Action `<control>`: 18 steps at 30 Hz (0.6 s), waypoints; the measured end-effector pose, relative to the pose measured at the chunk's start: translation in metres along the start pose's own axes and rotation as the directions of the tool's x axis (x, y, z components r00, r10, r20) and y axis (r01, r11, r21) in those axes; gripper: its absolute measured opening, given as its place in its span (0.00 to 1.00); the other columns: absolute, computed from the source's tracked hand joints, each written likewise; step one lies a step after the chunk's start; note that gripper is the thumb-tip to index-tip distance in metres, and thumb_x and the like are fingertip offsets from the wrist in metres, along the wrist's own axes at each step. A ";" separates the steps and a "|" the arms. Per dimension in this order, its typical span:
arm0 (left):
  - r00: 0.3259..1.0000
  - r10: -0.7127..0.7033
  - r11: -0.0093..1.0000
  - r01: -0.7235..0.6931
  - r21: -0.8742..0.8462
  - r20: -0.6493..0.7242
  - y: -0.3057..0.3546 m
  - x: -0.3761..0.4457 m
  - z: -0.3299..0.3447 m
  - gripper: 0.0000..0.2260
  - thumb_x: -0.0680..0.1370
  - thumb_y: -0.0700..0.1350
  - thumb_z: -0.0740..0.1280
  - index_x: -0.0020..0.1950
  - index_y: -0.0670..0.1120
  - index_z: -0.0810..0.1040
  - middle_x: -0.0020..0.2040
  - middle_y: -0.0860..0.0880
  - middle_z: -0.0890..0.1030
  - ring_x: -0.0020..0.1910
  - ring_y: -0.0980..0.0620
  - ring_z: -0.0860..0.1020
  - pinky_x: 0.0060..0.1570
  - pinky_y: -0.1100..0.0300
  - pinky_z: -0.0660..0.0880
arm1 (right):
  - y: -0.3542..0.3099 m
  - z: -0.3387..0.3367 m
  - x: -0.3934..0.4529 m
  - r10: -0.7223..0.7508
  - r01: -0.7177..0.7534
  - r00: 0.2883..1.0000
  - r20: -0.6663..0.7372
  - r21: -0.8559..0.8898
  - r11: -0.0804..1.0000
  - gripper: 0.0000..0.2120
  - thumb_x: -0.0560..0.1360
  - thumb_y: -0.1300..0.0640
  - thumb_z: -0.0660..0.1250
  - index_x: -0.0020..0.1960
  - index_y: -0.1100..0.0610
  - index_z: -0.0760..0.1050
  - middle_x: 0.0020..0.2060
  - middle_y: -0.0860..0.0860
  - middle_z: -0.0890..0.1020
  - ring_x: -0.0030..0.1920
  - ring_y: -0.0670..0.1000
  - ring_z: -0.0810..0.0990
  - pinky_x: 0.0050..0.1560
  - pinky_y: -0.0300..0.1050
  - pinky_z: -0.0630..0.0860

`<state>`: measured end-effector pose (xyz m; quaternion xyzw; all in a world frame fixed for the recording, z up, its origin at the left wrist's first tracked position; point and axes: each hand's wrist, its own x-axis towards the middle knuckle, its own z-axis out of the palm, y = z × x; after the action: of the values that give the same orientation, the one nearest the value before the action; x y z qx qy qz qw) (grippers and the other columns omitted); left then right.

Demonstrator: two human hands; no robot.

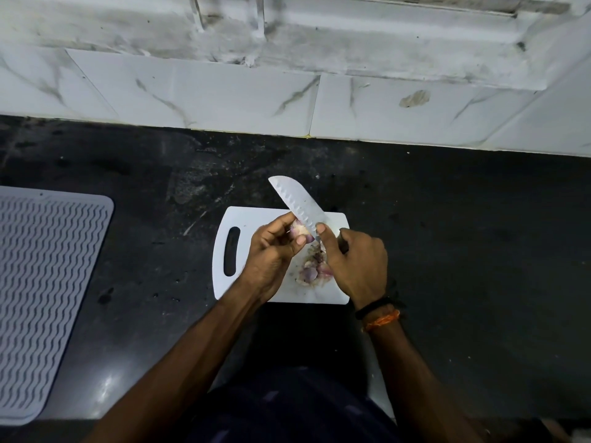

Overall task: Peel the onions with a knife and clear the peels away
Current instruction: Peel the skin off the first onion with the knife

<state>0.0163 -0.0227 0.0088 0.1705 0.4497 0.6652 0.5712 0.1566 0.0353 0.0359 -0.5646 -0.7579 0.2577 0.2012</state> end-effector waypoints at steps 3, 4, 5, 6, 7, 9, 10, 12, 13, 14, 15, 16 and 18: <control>1.000 -0.003 1.000 0.003 -0.007 0.007 -0.001 0.000 0.000 0.21 0.72 0.32 0.68 0.66 0.40 0.79 0.61 0.40 0.82 0.61 0.44 0.80 0.61 0.54 0.77 | 0.001 0.002 0.000 -0.001 0.002 1.000 -0.027 0.049 0.999 0.31 0.76 0.32 0.59 0.26 0.54 0.66 0.20 0.47 0.69 0.23 0.48 0.70 0.28 0.42 0.65; 1.000 0.001 1.000 0.000 -0.011 0.015 -0.002 0.001 0.000 0.23 0.73 0.32 0.68 0.68 0.38 0.76 0.63 0.39 0.81 0.64 0.42 0.79 0.61 0.54 0.77 | 0.002 0.002 0.001 0.019 -0.016 0.999 -0.039 0.070 0.997 0.31 0.76 0.31 0.58 0.28 0.55 0.69 0.21 0.47 0.72 0.24 0.48 0.72 0.29 0.43 0.69; 1.000 0.003 1.000 -0.003 -0.019 0.028 -0.002 0.001 -0.001 0.24 0.73 0.31 0.67 0.70 0.37 0.74 0.65 0.39 0.80 0.66 0.42 0.78 0.63 0.53 0.77 | 0.003 0.001 0.003 0.036 -0.033 0.998 -0.043 0.075 0.997 0.31 0.76 0.31 0.58 0.29 0.56 0.71 0.23 0.48 0.75 0.25 0.48 0.74 0.30 0.45 0.72; 0.999 0.004 1.000 -0.003 -0.031 0.041 -0.002 0.001 -0.001 0.25 0.73 0.30 0.66 0.71 0.37 0.73 0.67 0.39 0.79 0.67 0.41 0.77 0.65 0.51 0.76 | 0.004 0.001 0.005 0.050 -0.048 0.998 -0.039 0.065 0.997 0.31 0.77 0.32 0.59 0.30 0.56 0.72 0.24 0.48 0.76 0.26 0.48 0.75 0.31 0.45 0.74; 0.999 0.002 0.999 0.001 -0.046 0.050 -0.002 0.001 -0.001 0.26 0.73 0.29 0.65 0.72 0.36 0.72 0.67 0.39 0.79 0.68 0.41 0.76 0.67 0.50 0.74 | 0.006 0.000 0.007 0.059 -0.057 0.998 -0.029 0.049 0.997 0.30 0.77 0.32 0.59 0.31 0.56 0.73 0.25 0.49 0.77 0.27 0.48 0.76 0.32 0.45 0.74; 0.998 -0.010 0.998 0.013 -0.063 0.057 -0.002 0.001 -0.001 0.26 0.73 0.30 0.65 0.72 0.36 0.72 0.68 0.38 0.78 0.68 0.40 0.76 0.68 0.49 0.74 | 0.007 -0.001 0.008 0.057 -0.057 0.998 -0.010 0.026 0.998 0.30 0.76 0.31 0.58 0.31 0.56 0.73 0.26 0.50 0.77 0.27 0.48 0.76 0.32 0.44 0.74; 0.999 -0.015 0.998 0.018 -0.066 0.051 -0.002 0.001 -0.001 0.25 0.73 0.31 0.66 0.71 0.36 0.73 0.67 0.38 0.79 0.67 0.41 0.77 0.67 0.50 0.75 | 0.008 -0.001 0.008 0.041 -0.041 0.999 -0.006 0.018 0.999 0.31 0.75 0.30 0.57 0.31 0.56 0.73 0.25 0.49 0.77 0.26 0.48 0.76 0.32 0.43 0.73; 0.999 -0.032 0.996 0.034 -0.080 0.032 -0.003 0.000 -0.001 0.22 0.74 0.33 0.67 0.69 0.36 0.75 0.63 0.39 0.81 0.62 0.43 0.81 0.65 0.49 0.76 | 0.008 0.000 0.005 -0.004 0.004 1.000 0.007 0.008 1.000 0.32 0.75 0.29 0.55 0.29 0.55 0.71 0.23 0.48 0.74 0.25 0.48 0.73 0.29 0.42 0.69; 0.999 -0.046 0.994 0.048 -0.095 0.021 -0.003 0.000 -0.001 0.22 0.75 0.34 0.67 0.69 0.36 0.75 0.60 0.40 0.82 0.59 0.45 0.82 0.65 0.48 0.76 | 0.008 0.000 0.003 -0.021 0.021 1.000 0.021 0.013 1.000 0.32 0.74 0.29 0.55 0.28 0.55 0.69 0.22 0.48 0.72 0.24 0.47 0.71 0.29 0.41 0.66; 0.998 -0.062 0.992 0.063 -0.110 0.013 -0.003 0.000 -0.002 0.22 0.75 0.35 0.67 0.69 0.35 0.74 0.58 0.40 0.82 0.57 0.46 0.82 0.65 0.46 0.75 | 0.007 0.000 0.001 -0.027 0.026 0.999 0.031 0.033 0.999 0.31 0.74 0.29 0.55 0.28 0.55 0.69 0.22 0.48 0.71 0.24 0.48 0.71 0.29 0.41 0.64; 0.997 -0.074 0.989 0.075 -0.127 0.014 -0.003 0.000 -0.002 0.22 0.75 0.36 0.67 0.70 0.34 0.73 0.57 0.41 0.82 0.56 0.46 0.82 0.65 0.45 0.75 | 0.008 0.001 0.000 -0.020 0.018 0.999 0.031 0.064 0.998 0.32 0.74 0.30 0.57 0.29 0.56 0.70 0.22 0.49 0.72 0.24 0.48 0.71 0.29 0.43 0.65; 0.997 -0.081 0.986 0.083 -0.146 0.018 -0.003 0.000 -0.004 0.23 0.76 0.36 0.66 0.70 0.33 0.72 0.57 0.41 0.82 0.57 0.45 0.82 0.65 0.45 0.75 | 0.008 0.001 -0.001 0.000 -0.001 1.000 0.019 0.103 0.995 0.32 0.75 0.30 0.58 0.29 0.56 0.71 0.23 0.49 0.73 0.25 0.49 0.73 0.29 0.45 0.68; 0.996 -0.089 0.979 0.093 -0.181 0.030 -0.003 0.001 -0.005 0.23 0.76 0.35 0.65 0.71 0.32 0.71 0.63 0.37 0.80 0.64 0.39 0.79 0.65 0.46 0.75 | 0.010 0.001 -0.002 0.048 -0.045 0.999 -0.015 0.168 0.985 0.32 0.76 0.30 0.58 0.30 0.56 0.72 0.23 0.49 0.75 0.26 0.49 0.75 0.29 0.48 0.73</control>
<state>0.0143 -0.0243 0.0038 0.1037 0.3881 0.6748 0.6190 0.1638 0.0356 0.0287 -0.5657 -0.7181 0.3197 0.2491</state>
